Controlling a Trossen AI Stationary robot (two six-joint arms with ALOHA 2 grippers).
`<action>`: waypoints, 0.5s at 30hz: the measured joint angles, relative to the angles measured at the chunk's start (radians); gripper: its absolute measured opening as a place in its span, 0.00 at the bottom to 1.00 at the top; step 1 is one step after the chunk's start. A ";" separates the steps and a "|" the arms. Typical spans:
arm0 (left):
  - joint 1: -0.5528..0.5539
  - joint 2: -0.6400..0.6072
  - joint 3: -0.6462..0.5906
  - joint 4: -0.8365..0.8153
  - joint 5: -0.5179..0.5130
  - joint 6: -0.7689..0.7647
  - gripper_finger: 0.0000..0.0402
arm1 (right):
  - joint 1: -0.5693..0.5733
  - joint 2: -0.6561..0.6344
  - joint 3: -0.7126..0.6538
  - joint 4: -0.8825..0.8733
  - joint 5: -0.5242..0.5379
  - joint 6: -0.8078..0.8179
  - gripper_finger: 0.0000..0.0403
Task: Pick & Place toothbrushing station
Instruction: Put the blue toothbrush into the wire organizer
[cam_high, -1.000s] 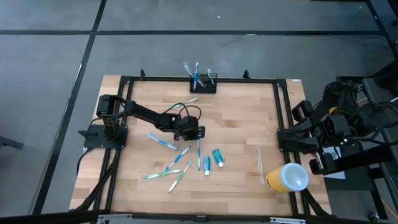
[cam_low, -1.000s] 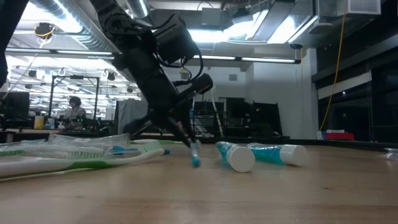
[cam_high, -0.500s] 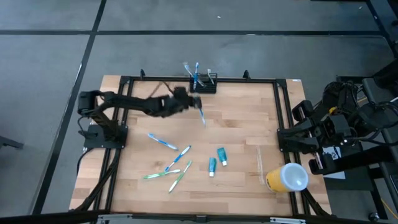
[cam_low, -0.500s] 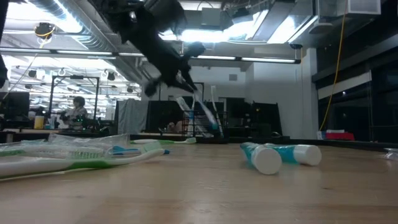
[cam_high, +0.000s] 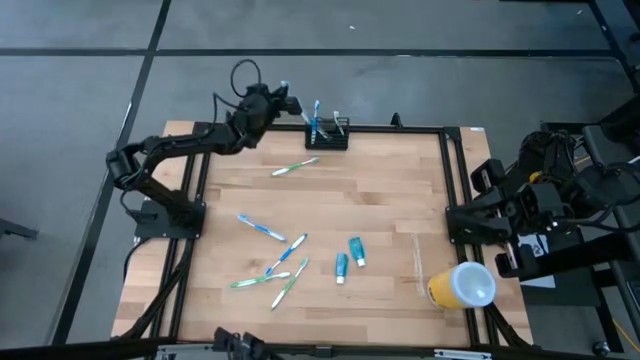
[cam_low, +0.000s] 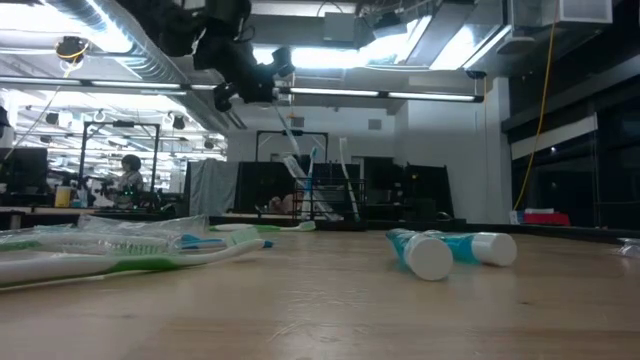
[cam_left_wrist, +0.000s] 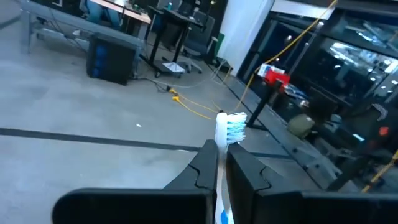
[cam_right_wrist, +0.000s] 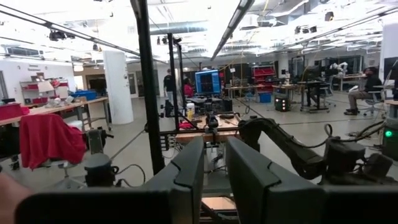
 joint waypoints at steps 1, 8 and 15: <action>0.009 0.004 0.000 -0.001 0.015 0.014 0.02 | 0.000 0.000 0.000 0.001 0.000 -0.003 0.17; 0.009 0.077 0.000 0.007 0.134 0.070 0.02 | 0.000 -0.002 0.000 0.025 0.026 -0.041 0.17; -0.022 0.153 0.000 0.078 0.125 0.186 0.02 | 0.000 -0.009 0.000 0.035 0.026 -0.035 0.17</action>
